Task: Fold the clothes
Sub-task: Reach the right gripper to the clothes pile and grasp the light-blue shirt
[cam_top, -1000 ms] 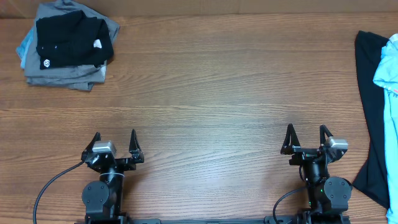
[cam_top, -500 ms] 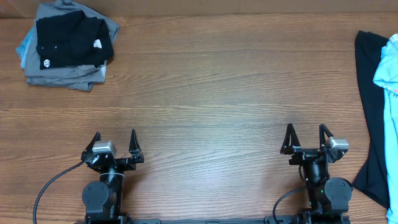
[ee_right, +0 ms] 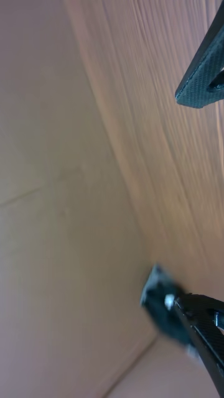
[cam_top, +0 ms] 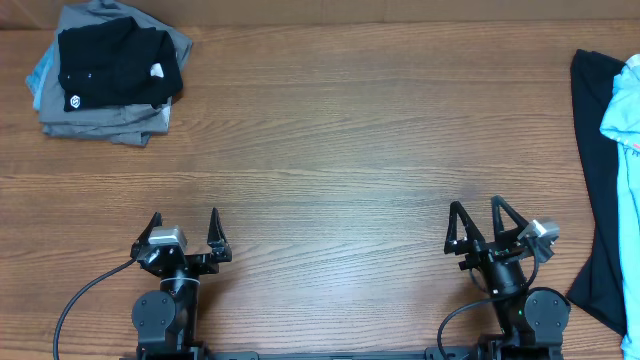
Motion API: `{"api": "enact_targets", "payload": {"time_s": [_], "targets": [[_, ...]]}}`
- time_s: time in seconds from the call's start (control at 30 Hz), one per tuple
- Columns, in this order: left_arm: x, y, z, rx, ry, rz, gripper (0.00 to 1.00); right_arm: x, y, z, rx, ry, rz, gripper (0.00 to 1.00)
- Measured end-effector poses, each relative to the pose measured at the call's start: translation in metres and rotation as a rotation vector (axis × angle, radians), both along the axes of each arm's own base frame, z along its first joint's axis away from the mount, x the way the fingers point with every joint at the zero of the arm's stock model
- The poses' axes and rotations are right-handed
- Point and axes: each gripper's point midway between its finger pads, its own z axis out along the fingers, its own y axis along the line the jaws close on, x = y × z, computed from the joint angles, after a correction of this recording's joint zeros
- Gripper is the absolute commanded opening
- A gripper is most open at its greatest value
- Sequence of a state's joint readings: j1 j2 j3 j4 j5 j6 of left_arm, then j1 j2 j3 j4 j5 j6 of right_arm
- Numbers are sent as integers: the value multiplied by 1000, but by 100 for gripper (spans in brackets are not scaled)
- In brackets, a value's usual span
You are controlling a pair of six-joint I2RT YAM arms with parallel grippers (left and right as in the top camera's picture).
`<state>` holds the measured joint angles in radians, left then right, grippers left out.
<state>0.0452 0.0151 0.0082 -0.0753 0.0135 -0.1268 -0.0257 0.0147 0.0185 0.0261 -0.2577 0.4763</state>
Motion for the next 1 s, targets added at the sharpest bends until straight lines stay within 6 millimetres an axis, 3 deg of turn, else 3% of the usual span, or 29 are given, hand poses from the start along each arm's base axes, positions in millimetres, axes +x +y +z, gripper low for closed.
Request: {"api": "enact_targets", "payload": {"time_s": [0.23,0.4,0.6,0.73,0.87,1.0], "targets": [[0,0,0,0,0,0,100,-3,8,10,166,5,68,100],[0,0,0,0,0,0,100,-29,12,89,194,-323,132,100],[0,0,0,0,0,0,100,-38,11,117,179,-361,125,100],[0,0,0,0,0,0,100,-35,6,149,117,-352,69,100],[0,0,0,0,0,1,100,-13,-5,177,37,-302,-21,100],[0,0,0,0,0,2,100,41,-25,185,-32,-155,-151,100]]}}
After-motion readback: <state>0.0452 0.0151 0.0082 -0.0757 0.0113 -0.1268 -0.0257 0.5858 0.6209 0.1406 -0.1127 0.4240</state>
